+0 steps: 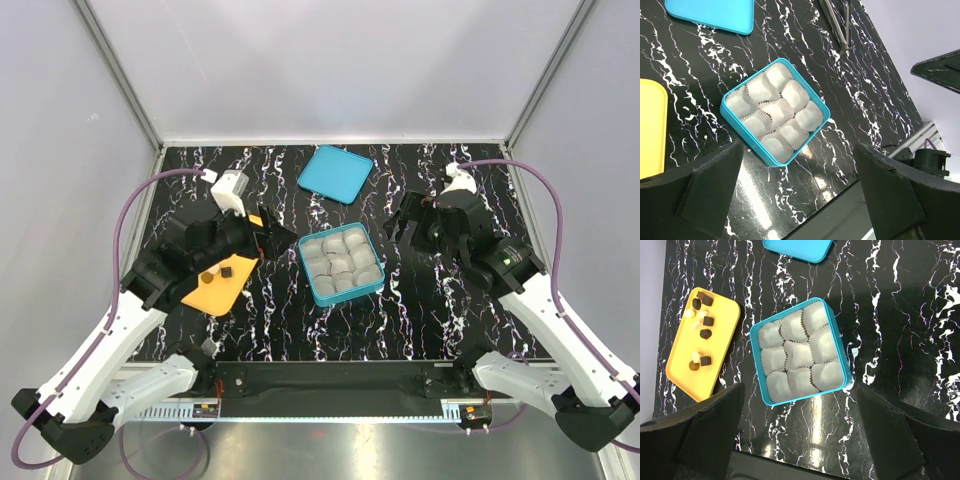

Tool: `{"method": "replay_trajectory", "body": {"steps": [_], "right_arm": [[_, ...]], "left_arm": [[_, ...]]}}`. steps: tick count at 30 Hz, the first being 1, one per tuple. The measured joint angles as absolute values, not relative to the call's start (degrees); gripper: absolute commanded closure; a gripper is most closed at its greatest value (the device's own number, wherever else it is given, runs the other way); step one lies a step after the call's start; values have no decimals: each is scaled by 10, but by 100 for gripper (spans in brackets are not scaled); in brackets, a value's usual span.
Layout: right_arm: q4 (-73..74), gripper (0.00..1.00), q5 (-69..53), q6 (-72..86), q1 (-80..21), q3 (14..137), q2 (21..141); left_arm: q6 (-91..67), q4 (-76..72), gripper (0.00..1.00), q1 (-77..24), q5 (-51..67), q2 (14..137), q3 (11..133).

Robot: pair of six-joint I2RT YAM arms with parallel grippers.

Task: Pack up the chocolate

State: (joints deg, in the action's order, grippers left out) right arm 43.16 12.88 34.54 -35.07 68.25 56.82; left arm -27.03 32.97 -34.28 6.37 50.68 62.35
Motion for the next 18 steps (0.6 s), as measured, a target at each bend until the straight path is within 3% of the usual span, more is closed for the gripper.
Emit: {"method": "replay_trajectory", "body": {"steps": [11, 17, 18], "right_arm": [[417, 0, 199, 309, -343, 688, 619], [381, 2, 163, 242, -199, 778, 782], [375, 7, 161, 235, -176, 794, 808]], "left_arm": [[-270, 336, 1, -343, 20, 485, 611], [-235, 346, 1, -343, 10, 432, 595], [-223, 348, 1, -343, 13, 422, 593]]}}
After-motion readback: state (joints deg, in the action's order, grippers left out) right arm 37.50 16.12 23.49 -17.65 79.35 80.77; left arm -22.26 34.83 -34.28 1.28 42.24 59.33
